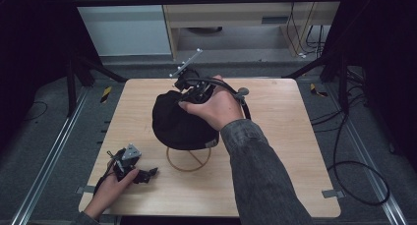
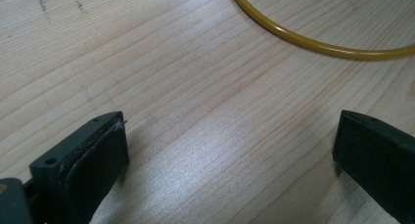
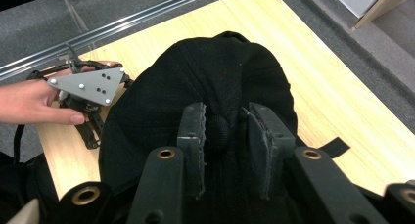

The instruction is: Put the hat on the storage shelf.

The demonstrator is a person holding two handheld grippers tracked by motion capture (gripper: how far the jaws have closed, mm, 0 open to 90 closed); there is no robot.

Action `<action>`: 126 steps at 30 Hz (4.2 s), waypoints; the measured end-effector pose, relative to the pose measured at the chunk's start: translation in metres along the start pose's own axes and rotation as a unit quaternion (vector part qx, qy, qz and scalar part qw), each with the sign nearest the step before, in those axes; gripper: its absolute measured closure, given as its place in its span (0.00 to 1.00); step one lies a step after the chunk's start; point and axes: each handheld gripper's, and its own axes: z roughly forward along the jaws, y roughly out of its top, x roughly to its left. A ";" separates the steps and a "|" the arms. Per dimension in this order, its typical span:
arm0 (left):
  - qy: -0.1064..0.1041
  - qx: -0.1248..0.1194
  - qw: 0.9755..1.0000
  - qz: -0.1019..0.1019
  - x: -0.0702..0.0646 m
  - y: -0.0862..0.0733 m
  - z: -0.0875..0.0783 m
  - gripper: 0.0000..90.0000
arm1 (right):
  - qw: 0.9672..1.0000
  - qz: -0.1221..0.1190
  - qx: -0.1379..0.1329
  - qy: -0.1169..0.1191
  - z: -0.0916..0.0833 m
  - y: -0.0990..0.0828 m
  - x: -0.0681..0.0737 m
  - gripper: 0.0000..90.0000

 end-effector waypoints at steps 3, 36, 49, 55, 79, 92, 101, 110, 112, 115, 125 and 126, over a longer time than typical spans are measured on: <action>0.000 0.000 1.000 0.000 0.000 0.000 0.000 0.00 | 1.000 0.002 -0.001 -0.001 -0.001 -0.003 0.000 0.70; 0.000 0.000 1.000 0.000 0.000 0.000 0.000 0.00 | 0.995 0.059 -0.063 -0.055 -0.057 -0.056 -0.014 0.43; -0.001 0.001 1.000 0.000 0.000 0.000 0.000 0.00 | 0.989 0.093 -0.085 -0.083 -0.072 -0.080 -0.024 0.25; -0.001 0.001 1.000 0.000 0.000 0.000 0.000 0.00 | 0.985 0.105 -0.092 -0.099 -0.080 -0.092 -0.028 0.19; -0.001 0.000 1.000 0.000 0.000 0.000 0.000 0.00 | 0.979 0.127 -0.090 -0.134 -0.087 -0.132 -0.035 0.09; 0.000 -0.001 1.000 0.000 0.000 0.000 0.000 0.00 | 0.976 0.146 -0.075 -0.145 -0.072 -0.166 -0.037 0.13; -0.001 0.001 1.000 0.000 0.000 0.000 0.000 0.00 | 0.975 0.157 -0.067 -0.141 -0.053 -0.193 -0.038 0.13; -0.001 0.001 1.000 0.000 0.000 0.000 0.000 0.00 | 0.973 0.167 -0.062 -0.143 -0.040 -0.210 -0.038 0.13; -0.001 0.001 1.000 0.000 0.000 0.000 0.000 0.00 | 0.973 0.168 -0.061 -0.145 -0.036 -0.214 -0.038 0.13; -0.001 0.001 1.000 0.000 0.000 0.000 0.000 0.00 | 0.972 0.171 -0.057 -0.149 -0.027 -0.222 -0.039 0.13; -0.001 0.001 1.000 0.000 0.000 0.000 0.000 0.00 | 0.972 0.189 -0.039 -0.138 0.013 -0.248 -0.034 0.13; -0.001 0.001 1.000 0.000 0.000 0.000 0.000 0.00 | 0.972 0.190 -0.039 -0.135 0.017 -0.252 -0.034 0.13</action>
